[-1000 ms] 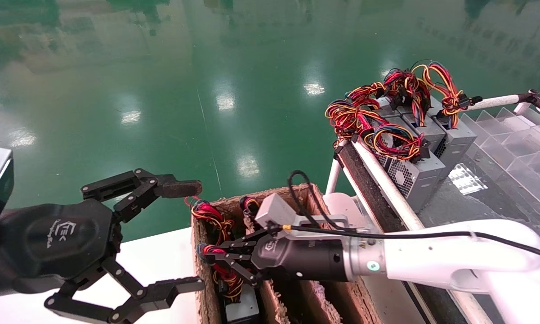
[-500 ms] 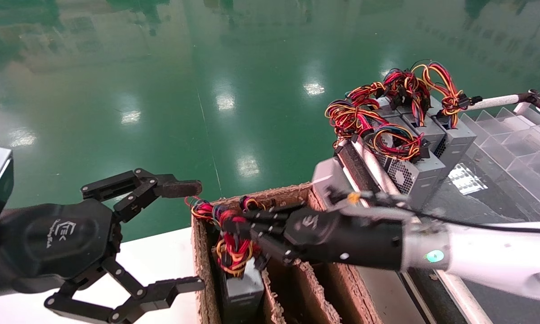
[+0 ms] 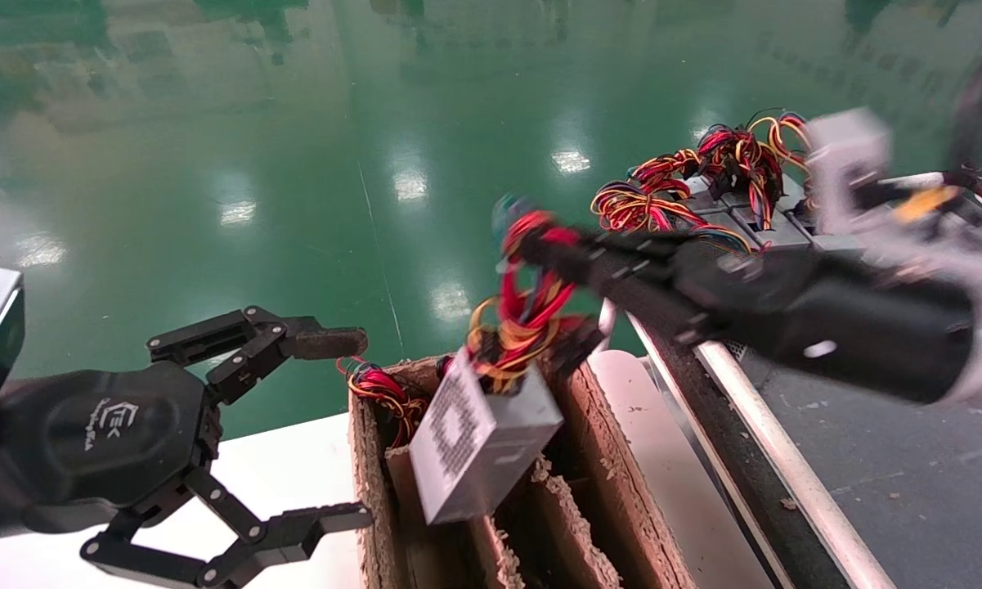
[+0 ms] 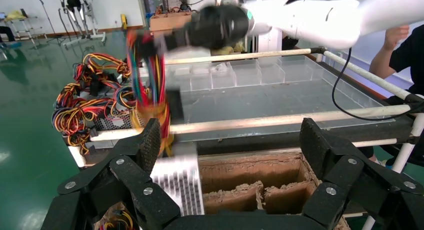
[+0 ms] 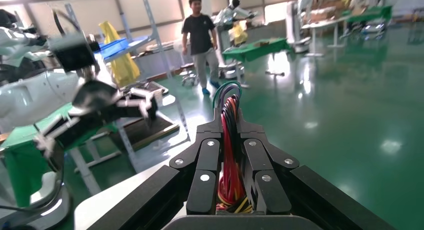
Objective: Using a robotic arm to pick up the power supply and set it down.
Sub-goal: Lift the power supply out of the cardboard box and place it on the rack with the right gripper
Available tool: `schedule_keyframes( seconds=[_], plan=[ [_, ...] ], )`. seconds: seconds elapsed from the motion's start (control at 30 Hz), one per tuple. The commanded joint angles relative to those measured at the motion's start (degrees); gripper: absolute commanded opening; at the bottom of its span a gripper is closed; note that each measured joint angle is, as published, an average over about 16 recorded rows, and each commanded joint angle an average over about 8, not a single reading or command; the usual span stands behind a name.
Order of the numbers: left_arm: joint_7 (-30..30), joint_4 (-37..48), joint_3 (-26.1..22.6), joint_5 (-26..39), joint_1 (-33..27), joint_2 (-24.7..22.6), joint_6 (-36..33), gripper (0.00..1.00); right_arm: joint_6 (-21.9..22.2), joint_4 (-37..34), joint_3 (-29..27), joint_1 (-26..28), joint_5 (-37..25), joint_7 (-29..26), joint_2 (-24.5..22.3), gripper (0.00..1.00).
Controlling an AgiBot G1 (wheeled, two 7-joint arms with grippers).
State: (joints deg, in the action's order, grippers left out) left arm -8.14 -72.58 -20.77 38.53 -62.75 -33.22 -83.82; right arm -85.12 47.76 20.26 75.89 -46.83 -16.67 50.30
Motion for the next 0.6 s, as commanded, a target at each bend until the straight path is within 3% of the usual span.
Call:
schedule_keyframes(
  seconds=[0.03,0.3,0.6],
  plan=[
    [0.0,0.0,0.0,0.0,0.0,0.0,0.0,1.00,-1.0,-0.1,-0.9,1.0,1.1,-0.6,-1.7,0.00],
    [0.0,0.0,0.0,0.0,0.0,0.0,0.0,1.00,-4.2,-5.5,-2.1,7.7,2.0,-4.2,-7.6,0.00],
    [0.0,0.0,0.0,0.0,0.0,0.0,0.0,1.00,-5.8,-12.7,1.2,14.2,-0.2,-5.3,-13.3,0.00]
  ],
)
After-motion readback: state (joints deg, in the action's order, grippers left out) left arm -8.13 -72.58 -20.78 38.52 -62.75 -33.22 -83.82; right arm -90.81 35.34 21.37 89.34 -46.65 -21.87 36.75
